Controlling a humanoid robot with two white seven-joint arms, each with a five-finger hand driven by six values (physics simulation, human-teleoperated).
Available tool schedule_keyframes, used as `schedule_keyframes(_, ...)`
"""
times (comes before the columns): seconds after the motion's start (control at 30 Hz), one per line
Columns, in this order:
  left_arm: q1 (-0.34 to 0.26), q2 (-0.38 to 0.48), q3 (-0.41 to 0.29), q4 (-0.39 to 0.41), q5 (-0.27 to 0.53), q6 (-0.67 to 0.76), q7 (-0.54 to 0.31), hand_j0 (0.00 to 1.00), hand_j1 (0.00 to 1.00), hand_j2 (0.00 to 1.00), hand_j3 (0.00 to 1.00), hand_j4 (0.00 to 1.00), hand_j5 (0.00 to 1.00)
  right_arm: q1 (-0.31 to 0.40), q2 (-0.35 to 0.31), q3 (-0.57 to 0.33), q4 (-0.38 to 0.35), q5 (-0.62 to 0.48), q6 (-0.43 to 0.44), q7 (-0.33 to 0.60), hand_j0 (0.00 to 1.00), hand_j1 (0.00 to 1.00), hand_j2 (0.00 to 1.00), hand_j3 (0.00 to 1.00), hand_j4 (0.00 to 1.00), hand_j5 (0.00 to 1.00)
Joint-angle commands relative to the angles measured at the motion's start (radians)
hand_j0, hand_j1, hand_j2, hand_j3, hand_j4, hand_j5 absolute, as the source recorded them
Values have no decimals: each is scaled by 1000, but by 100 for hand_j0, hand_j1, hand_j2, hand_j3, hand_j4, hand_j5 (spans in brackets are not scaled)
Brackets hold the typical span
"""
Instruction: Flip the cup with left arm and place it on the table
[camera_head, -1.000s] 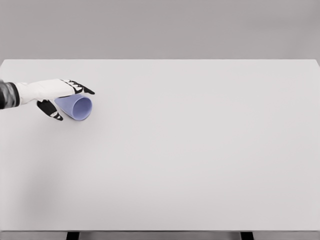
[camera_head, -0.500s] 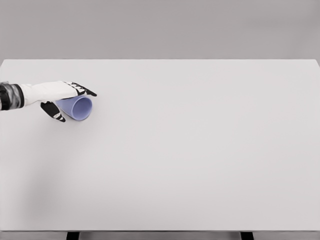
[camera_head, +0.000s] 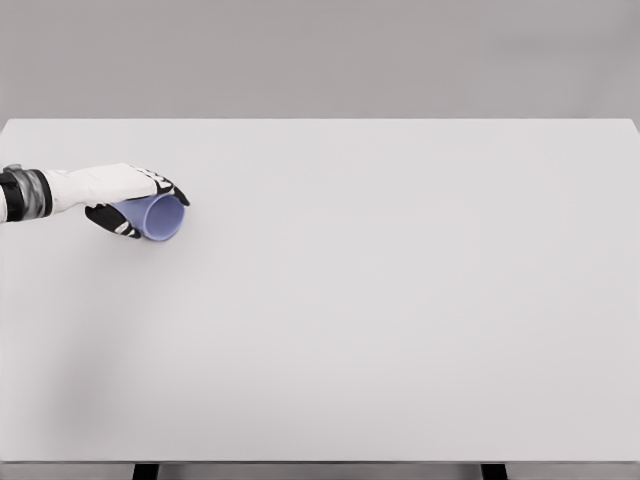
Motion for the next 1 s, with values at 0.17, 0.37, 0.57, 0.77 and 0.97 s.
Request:
schedule_keyframes(0.17, 0, 0, 1, -4, 6, 2, 1, 50, 50, 50, 50, 50, 50, 0, 0, 0, 0, 0, 0, 0, 100, 100, 100, 100, 100, 100)
schedule_keyframes(0.37, 0, 0, 1, 0, 93, 2, 1, 36, 36, 36, 36, 36, 36, 0, 0, 0, 0, 0, 0, 0, 100, 100, 100, 100, 100, 100)
schedule_keyframes(0.57, -2, 9, 3, 1, 328, 2, 1, 38, 38, 38, 38, 38, 38, 0, 0, 0, 0, 0, 0, 0, 100, 100, 100, 100, 100, 100)
schedule_keyframes(0.77, -5, 6, -2, 55, 656, 2, 1, 38, 38, 38, 38, 38, 38, 0, 0, 0, 0, 0, 0, 0, 100, 100, 100, 100, 100, 100)
schedule_keyframes(0.97, -11, -15, -36, 130, 684, 2, 1, 39, 39, 39, 39, 39, 39, 0, 0, 0, 0, 0, 0, 0, 100, 100, 100, 100, 100, 100)
